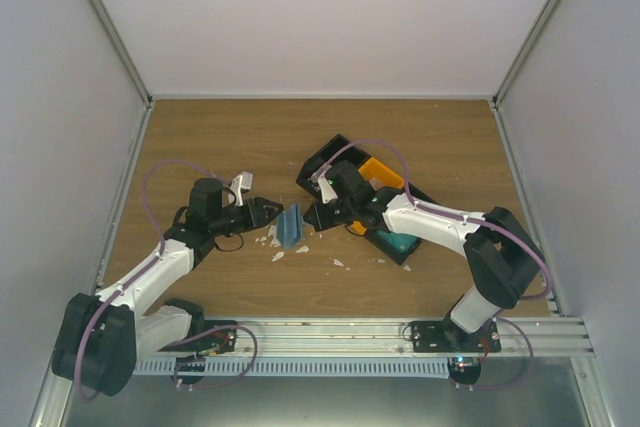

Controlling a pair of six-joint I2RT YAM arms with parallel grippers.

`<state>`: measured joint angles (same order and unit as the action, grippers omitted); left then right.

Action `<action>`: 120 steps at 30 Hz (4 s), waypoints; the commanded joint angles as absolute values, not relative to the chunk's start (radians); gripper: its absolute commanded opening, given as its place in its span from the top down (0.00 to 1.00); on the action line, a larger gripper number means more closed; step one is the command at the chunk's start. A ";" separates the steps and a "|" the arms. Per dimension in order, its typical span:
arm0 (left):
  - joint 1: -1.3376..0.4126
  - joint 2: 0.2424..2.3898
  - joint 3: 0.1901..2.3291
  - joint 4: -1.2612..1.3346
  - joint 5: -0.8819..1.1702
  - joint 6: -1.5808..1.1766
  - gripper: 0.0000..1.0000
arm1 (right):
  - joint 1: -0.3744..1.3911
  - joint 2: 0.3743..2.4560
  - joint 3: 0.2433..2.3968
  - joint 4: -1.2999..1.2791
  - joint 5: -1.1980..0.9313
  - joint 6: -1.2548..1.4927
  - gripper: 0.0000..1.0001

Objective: Put the credit cards into the card holder
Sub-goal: Open the card holder at the center of the board.

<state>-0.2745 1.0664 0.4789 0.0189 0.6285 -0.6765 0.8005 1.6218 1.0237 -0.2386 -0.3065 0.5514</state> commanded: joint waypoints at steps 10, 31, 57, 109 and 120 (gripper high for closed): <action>-0.282 1.088 0.503 0.067 0.648 -0.661 0.57 | 0.804 1.613 1.042 -0.187 -0.383 0.515 1.00; -0.282 1.322 0.506 -0.041 0.473 -0.636 0.61 | 0.804 1.660 1.020 -0.251 -0.215 0.521 0.99; -0.317 1.516 0.550 0.061 0.637 -0.635 0.60 | 0.806 1.755 0.993 -0.287 -0.032 0.543 1.00; -0.433 1.667 0.724 0.101 0.692 -0.661 0.60 | 0.816 1.428 0.871 -0.144 -0.252 0.438 0.49; -0.442 1.699 0.733 0.101 0.670 -0.675 0.63 | 0.815 1.541 0.839 -0.034 -0.407 0.451 0.81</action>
